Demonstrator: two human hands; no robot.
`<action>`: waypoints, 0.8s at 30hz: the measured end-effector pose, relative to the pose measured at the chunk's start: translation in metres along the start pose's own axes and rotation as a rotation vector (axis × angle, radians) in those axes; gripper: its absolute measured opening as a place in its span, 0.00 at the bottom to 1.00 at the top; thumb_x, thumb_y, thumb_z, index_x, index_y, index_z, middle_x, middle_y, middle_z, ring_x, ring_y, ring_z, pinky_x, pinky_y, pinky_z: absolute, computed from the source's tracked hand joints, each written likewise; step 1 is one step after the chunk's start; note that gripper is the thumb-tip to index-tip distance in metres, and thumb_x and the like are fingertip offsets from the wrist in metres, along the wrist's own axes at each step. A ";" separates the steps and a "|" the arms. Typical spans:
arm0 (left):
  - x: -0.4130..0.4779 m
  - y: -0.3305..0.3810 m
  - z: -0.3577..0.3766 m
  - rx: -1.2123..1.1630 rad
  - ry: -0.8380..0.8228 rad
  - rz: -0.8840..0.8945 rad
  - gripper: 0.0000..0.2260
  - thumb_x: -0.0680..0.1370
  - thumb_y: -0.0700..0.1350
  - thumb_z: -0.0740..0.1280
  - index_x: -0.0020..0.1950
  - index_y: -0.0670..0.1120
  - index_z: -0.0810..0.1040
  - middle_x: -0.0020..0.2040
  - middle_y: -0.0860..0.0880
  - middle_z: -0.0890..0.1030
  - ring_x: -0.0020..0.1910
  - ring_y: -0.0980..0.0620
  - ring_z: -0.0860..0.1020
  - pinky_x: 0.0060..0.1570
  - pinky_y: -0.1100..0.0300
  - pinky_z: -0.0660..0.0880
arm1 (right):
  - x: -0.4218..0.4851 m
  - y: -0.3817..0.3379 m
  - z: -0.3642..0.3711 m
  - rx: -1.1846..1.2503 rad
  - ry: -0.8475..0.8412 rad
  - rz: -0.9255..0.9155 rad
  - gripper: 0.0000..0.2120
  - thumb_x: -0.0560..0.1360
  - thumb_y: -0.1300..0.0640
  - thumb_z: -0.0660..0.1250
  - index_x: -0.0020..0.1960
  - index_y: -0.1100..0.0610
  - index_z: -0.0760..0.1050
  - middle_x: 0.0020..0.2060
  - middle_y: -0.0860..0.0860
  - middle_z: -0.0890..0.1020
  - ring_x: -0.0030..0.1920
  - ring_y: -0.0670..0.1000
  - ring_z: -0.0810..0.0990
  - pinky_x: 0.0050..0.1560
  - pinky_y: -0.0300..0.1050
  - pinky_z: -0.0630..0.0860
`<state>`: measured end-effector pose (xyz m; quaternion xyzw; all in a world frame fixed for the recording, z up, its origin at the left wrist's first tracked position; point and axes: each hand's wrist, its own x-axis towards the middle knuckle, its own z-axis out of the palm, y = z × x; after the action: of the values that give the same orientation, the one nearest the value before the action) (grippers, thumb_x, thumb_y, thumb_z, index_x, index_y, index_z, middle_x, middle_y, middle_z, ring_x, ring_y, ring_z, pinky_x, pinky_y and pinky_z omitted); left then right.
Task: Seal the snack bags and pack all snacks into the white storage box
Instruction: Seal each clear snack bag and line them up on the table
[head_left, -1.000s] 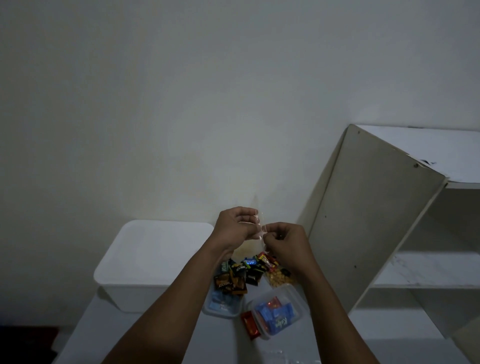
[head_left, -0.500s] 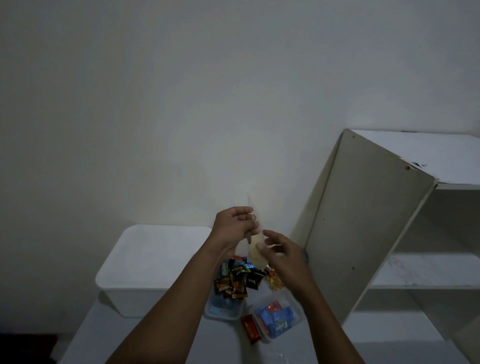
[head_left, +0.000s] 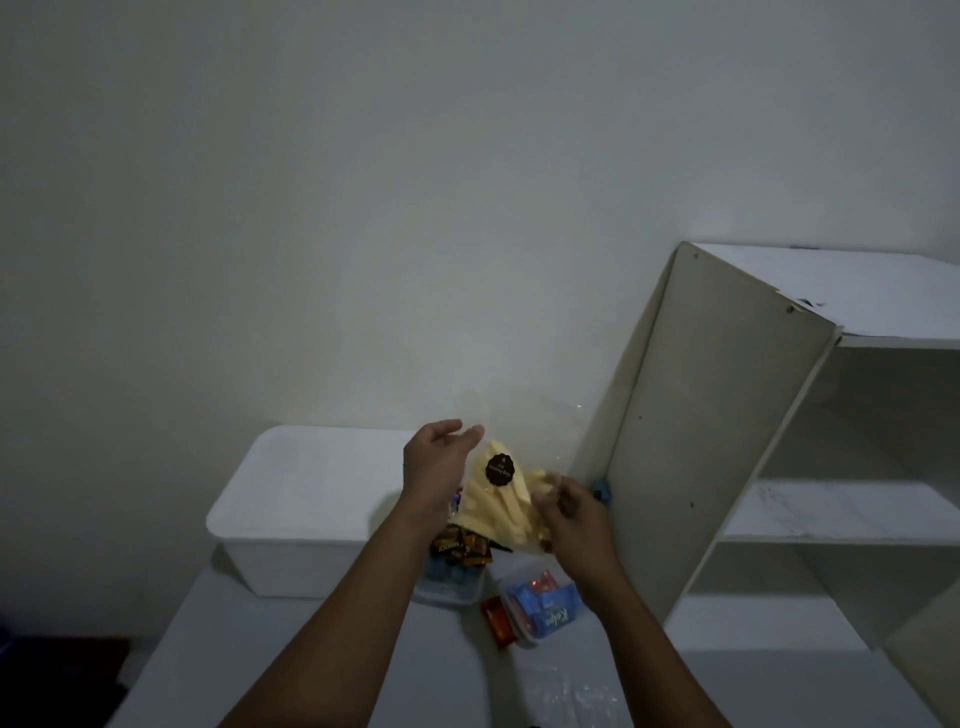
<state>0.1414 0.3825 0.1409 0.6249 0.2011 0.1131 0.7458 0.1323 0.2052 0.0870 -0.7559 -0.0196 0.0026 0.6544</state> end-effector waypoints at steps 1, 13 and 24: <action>-0.002 -0.011 -0.005 0.039 -0.026 -0.034 0.20 0.72 0.47 0.76 0.62 0.47 0.76 0.55 0.48 0.79 0.50 0.54 0.78 0.45 0.57 0.77 | -0.004 -0.002 -0.003 0.065 -0.014 0.025 0.09 0.80 0.58 0.65 0.59 0.53 0.79 0.47 0.52 0.85 0.48 0.55 0.84 0.49 0.57 0.83; -0.088 -0.119 -0.060 0.092 0.005 -0.279 0.18 0.73 0.39 0.75 0.60 0.43 0.75 0.52 0.42 0.83 0.48 0.45 0.83 0.42 0.54 0.80 | -0.083 0.074 -0.002 0.032 -0.124 0.261 0.06 0.78 0.55 0.69 0.54 0.53 0.75 0.51 0.55 0.79 0.49 0.54 0.81 0.44 0.53 0.83; -0.156 -0.212 -0.146 0.463 0.044 -0.256 0.22 0.70 0.39 0.78 0.61 0.43 0.76 0.56 0.45 0.79 0.50 0.53 0.79 0.45 0.59 0.78 | -0.163 0.151 0.051 -0.184 -0.407 0.415 0.21 0.77 0.57 0.70 0.69 0.54 0.73 0.60 0.51 0.79 0.50 0.48 0.82 0.46 0.40 0.78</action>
<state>-0.0800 0.4059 -0.0614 0.7457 0.3151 -0.0176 0.5868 -0.0281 0.2284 -0.0732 -0.7837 0.0045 0.2858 0.5514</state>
